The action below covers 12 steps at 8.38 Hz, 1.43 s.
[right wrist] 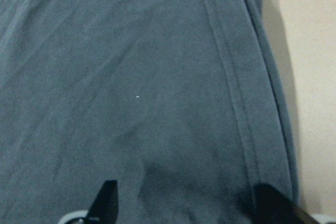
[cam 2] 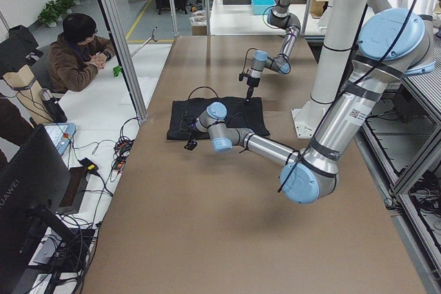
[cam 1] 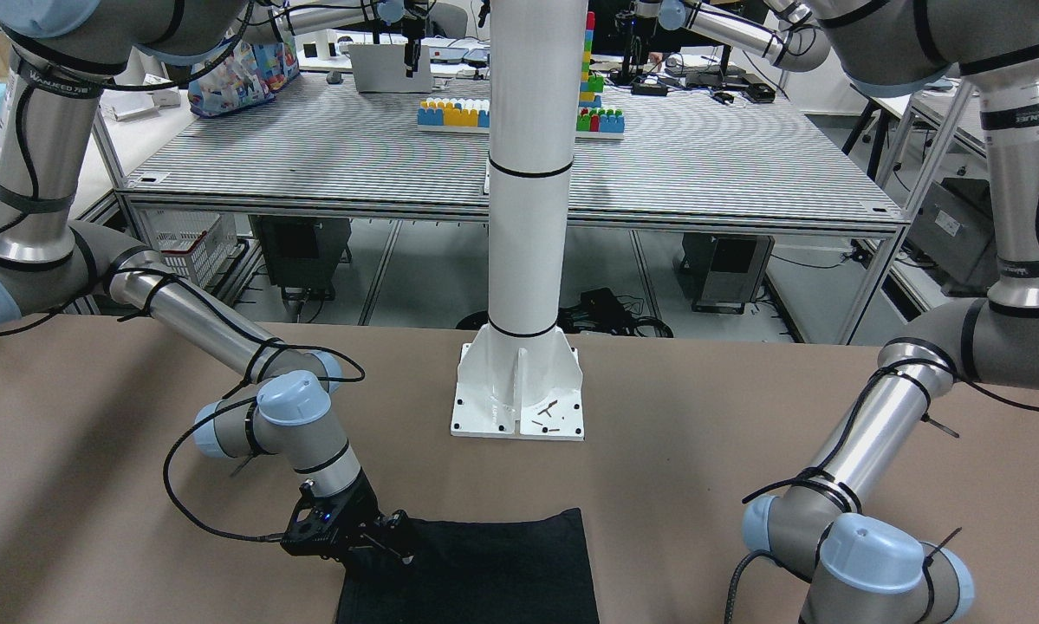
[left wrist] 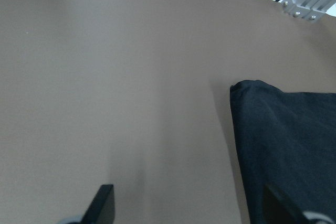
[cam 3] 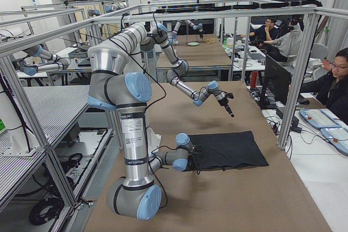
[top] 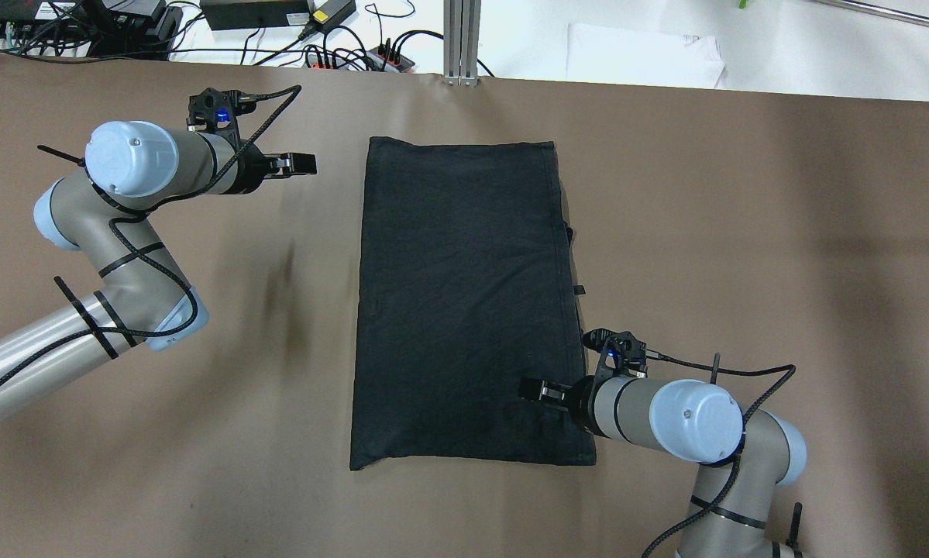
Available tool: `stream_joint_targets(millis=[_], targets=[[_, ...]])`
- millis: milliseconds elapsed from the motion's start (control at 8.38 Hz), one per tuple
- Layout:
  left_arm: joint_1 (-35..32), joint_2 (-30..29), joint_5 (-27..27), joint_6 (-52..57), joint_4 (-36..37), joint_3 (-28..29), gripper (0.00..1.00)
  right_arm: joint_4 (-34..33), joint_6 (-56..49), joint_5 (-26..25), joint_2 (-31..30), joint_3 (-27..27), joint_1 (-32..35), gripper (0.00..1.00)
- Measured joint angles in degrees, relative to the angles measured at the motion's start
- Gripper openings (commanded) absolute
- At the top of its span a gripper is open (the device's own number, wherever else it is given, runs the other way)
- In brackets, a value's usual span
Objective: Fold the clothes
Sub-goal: 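Grasp the shirt's near corner with the right gripper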
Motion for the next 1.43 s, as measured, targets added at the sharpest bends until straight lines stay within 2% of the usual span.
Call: stream_joint_targets(millis=[119, 239, 835, 1431], targets=[[0.05, 0.03, 0.06, 0.10, -0.04, 0.17, 1.00, -0.17, 0.65, -0.92, 0.50, -0.08, -0.86, 0.26], [0.07, 0.03, 0.05, 0.19, -0.06, 0.32, 1.00, -0.41, 1.62, -1.42, 1.01, -0.09, -1.34, 0.00], [0.10, 0.24, 0.29, 0.21, -0.09, 0.37, 1.00, -5.32, 7.14, -1.66, 5.39, -0.11, -1.65, 0.00], [0.05, 0.10, -0.50, -2.77, -0.69, -0.80, 1.00, -6.00, 8.36, -0.62, 6.43, 1.36, -1.44, 0.00]])
